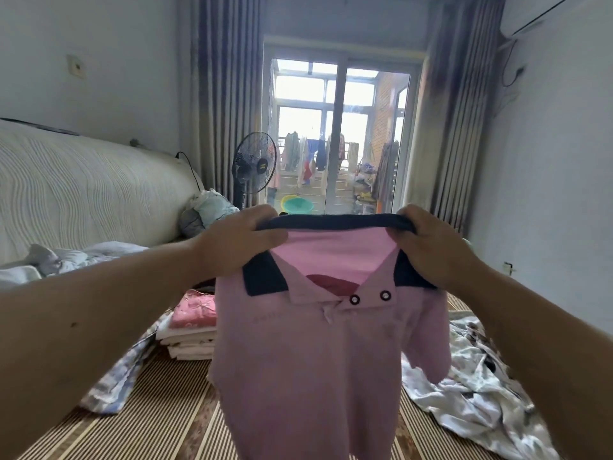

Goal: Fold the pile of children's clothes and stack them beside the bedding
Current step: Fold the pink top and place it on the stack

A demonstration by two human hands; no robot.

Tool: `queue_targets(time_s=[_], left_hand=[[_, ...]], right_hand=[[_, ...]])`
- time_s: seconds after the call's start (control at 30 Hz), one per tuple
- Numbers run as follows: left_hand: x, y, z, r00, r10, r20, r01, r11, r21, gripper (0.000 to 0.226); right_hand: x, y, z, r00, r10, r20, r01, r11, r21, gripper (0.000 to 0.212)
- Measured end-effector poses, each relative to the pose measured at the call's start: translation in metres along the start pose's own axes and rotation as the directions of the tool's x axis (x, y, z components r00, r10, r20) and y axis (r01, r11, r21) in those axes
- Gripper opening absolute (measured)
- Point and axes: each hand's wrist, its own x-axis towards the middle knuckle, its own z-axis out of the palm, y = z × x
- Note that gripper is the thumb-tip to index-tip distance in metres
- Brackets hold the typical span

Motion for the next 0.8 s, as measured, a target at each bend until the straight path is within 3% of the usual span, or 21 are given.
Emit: queue_targets(time_s=[0.1, 0.17, 0.27, 0.4, 0.5, 0.57, 0.67, 0.8], left_hand=[[-0.006, -0.002, -0.02, 0.987, 0.062, 0.147, -0.102, 0.954, 0.281, 0.041], [-0.007, -0.003, -0.026, 0.979, 0.061, 0.194, -0.145, 0.878, 0.455, 0.043], [-0.009, -0.01, -0.03, 0.97, 0.074, 0.232, -0.178, 0.865, 0.469, 0.041], [-0.018, -0.029, -0.048, 0.975, -0.028, 0.22, -0.056, 0.929, 0.365, 0.034], [-0.027, -0.042, -0.059, 0.951, -0.065, 0.304, 0.085, 0.995, -0.052, 0.03], [-0.029, -0.05, -0.06, 0.925, -0.074, 0.373, 0.2, 0.929, -0.311, 0.021], [-0.023, -0.066, -0.042, 0.941, -0.139, 0.308, 0.253, 0.895, -0.367, 0.016], [-0.012, -0.097, 0.001, 0.955, -0.258, 0.149, 0.289, 0.922, -0.257, 0.018]], right_hand=[[-0.005, 0.004, -0.011, 0.994, -0.092, 0.057, 0.102, 0.974, -0.201, 0.026], [-0.009, 0.004, -0.014, 0.989, -0.099, 0.108, 0.122, 0.963, -0.24, 0.034], [-0.014, 0.003, -0.017, 0.985, -0.072, 0.156, 0.101, 0.978, -0.182, 0.042], [-0.024, 0.004, -0.032, 0.985, -0.015, 0.172, 0.027, 0.997, -0.07, 0.057], [-0.029, 0.007, -0.043, 0.976, 0.016, 0.217, -0.021, 1.0, 0.019, 0.042], [-0.027, 0.01, -0.044, 0.971, 0.017, 0.239, -0.03, 0.998, 0.053, 0.046], [-0.017, 0.022, -0.029, 0.96, 0.046, 0.275, -0.055, 0.998, 0.024, 0.053], [-0.002, 0.057, 0.023, 0.939, 0.102, 0.328, -0.089, 0.995, -0.055, 0.047]])
